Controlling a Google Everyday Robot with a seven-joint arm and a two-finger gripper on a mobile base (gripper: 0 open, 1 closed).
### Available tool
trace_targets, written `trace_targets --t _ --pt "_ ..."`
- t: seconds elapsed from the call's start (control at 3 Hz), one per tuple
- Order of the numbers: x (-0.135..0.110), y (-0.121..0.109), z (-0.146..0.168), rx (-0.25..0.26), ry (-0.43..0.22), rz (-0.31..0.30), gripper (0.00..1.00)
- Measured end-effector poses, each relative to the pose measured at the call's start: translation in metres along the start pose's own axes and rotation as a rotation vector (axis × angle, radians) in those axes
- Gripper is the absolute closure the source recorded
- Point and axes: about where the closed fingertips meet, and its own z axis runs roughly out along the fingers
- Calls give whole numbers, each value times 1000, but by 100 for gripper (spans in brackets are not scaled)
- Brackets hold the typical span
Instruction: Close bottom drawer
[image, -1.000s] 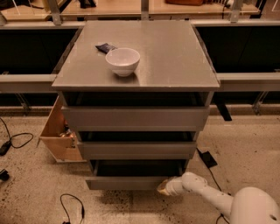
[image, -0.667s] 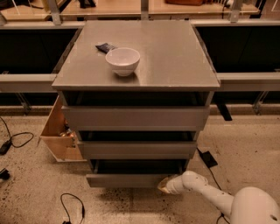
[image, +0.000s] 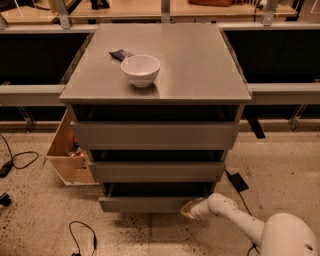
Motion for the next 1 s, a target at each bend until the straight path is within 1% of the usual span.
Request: trace_targets --t 0.33,1.0 --pt "0 0 0 0 0 0 81" --pt "0 0 0 0 0 0 35"
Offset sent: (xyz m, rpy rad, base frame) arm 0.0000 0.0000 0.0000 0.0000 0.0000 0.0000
